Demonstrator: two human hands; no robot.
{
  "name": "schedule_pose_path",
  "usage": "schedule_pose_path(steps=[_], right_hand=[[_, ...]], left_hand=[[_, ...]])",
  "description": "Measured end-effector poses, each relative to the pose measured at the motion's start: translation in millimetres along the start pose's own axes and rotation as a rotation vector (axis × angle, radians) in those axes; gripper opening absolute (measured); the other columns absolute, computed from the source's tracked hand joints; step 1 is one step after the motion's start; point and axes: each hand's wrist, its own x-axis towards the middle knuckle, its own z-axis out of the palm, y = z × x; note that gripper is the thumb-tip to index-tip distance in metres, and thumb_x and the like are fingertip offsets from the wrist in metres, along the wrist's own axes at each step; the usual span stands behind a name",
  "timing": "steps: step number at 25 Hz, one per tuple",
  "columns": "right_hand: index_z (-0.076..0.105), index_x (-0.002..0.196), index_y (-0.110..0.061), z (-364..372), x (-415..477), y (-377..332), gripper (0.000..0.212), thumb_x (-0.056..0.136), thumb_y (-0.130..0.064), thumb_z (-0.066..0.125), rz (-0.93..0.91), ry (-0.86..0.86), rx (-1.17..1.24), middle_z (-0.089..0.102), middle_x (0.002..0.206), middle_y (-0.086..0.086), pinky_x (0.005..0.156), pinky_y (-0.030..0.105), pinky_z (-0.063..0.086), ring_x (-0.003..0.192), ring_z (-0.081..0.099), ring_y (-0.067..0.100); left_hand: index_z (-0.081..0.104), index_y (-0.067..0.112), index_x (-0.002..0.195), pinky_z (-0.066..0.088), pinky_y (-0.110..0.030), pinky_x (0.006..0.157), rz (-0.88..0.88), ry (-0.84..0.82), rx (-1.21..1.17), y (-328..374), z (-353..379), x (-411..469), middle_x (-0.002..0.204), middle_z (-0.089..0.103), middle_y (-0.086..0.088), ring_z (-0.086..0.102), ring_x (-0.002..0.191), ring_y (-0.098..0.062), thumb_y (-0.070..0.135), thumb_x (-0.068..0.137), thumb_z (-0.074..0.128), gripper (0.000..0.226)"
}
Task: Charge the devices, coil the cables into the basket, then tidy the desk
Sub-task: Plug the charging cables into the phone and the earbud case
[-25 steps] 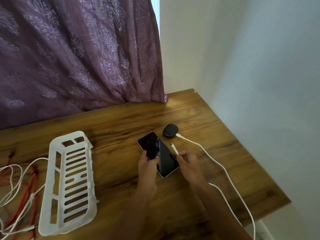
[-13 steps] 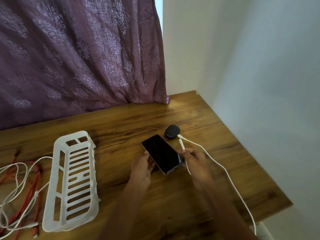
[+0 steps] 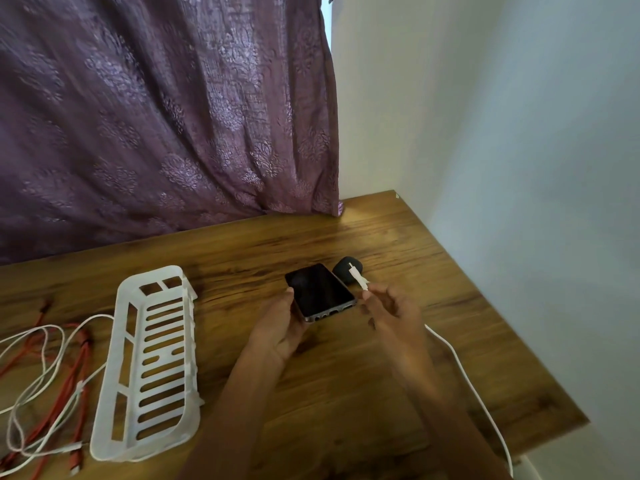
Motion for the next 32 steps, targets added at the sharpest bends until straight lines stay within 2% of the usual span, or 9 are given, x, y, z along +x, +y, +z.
schedule_pose_path(steps=[4,8,13,15,17,21,25,29,32], right_hand=[[0.069,0.094,-0.03,-0.4,-22.0,0.3,0.012,0.086,-0.025,0.063,-0.252,0.116,-0.267,0.064,0.065,-0.007,0.051,0.015,0.045,0.058,0.057,0.003],[0.073,0.094,-0.014,5.4,-32.2,6.0,0.016,0.082,-0.024,0.068,-0.363,0.162,-0.449,0.061,0.065,-0.014,0.051,0.007,0.044,0.06,0.06,0.004],[0.074,0.084,-0.009,10.8,-32.6,11.7,0.008,0.078,-0.014,0.073,-0.545,0.165,-0.55,0.064,0.062,-0.008,0.054,-0.001,0.04,0.051,0.051,-0.009],[0.074,0.081,-0.008,12.0,-31.6,15.4,0.007,0.074,-0.01,0.076,-0.602,0.171,-0.566,0.067,0.063,-0.006,0.053,-0.003,0.04,0.048,0.053,-0.006],[0.073,0.08,-0.009,12.4,-31.8,17.6,0.01,0.071,-0.007,0.078,-0.653,0.166,-0.569,0.069,0.066,-0.004,0.053,0.0,0.043,0.058,0.059,-0.001],[0.073,0.084,-0.011,9.1,-32.6,18.5,0.018,0.068,-0.007,0.08,-0.73,0.162,-0.627,0.07,0.07,-0.004,0.047,0.013,0.05,0.057,0.061,0.001],[0.073,0.084,-0.013,5.5,-33.9,16.6,0.024,0.062,-0.01,0.084,-0.863,0.18,-0.781,0.067,0.065,-0.005,0.039,0.02,0.048,0.049,0.057,0.005],[0.073,0.079,-0.014,4.4,-32.6,13.4,0.024,0.06,-0.009,0.086,-0.907,0.187,-0.802,0.065,0.062,-0.006,0.037,0.019,0.045,0.047,0.055,0.005],[0.073,0.08,-0.015,4.9,-31.5,14.8,0.025,0.06,-0.01,0.086,-0.913,0.177,-0.814,0.066,0.063,-0.006,0.037,0.017,0.044,0.047,0.055,0.004]], left_hand=[[0.049,0.001,0.122,0.055,-0.023,0.047,0.097,-0.001,-0.074,15.2,3.7,2.9,0.092,0.062,-0.013,0.06,0.08,-0.019,0.01,0.1,0.034,0.028],[0.048,0.002,0.121,0.055,-0.024,0.048,0.143,0.029,-0.101,20.4,5.5,2.1,0.092,0.06,-0.011,0.06,0.079,-0.018,0.009,0.1,0.034,0.026],[0.05,0.004,0.116,0.055,-0.022,0.048,0.173,0.048,-0.103,18.3,8.2,-1.4,0.09,0.06,-0.01,0.059,0.076,-0.016,0.009,0.1,0.034,0.023],[0.051,0.004,0.11,0.054,-0.021,0.046,0.18,0.044,-0.09,17.7,9.5,-4.4,0.089,0.06,-0.01,0.059,0.076,-0.016,0.009,0.1,0.033,0.021],[0.052,0.005,0.105,0.054,-0.021,0.046,0.186,0.048,-0.08,17.5,10.5,-5.6,0.09,0.06,-0.01,0.059,0.076,-0.016,0.01,0.1,0.033,0.02],[0.052,0.005,0.107,0.054,-0.021,0.047,0.196,0.052,-0.069,17.5,11.4,-7.7,0.09,0.061,-0.01,0.059,0.076,-0.016,0.011,0.101,0.033,0.021],[0.055,0.006,0.097,0.054,-0.028,0.064,0.195,0.057,-0.045,18.0,13.2,-11.1,0.091,0.062,-0.01,0.061,0.078,-0.017,0.011,0.101,0.033,0.022],[0.055,0.007,0.093,0.055,-0.023,0.051,0.189,0.075,-0.031,18.3,13.9,-11.8,0.088,0.062,-0.009,0.061,0.075,-0.016,0.012,0.101,0.034,0.023],[0.054,0.004,0.104,0.054,-0.021,0.047,0.183,0.075,-0.05,18.8,13.0,-10.6,0.089,0.062,-0.009,0.06,0.075,-0.016,0.011,0.101,0.034,0.022]])
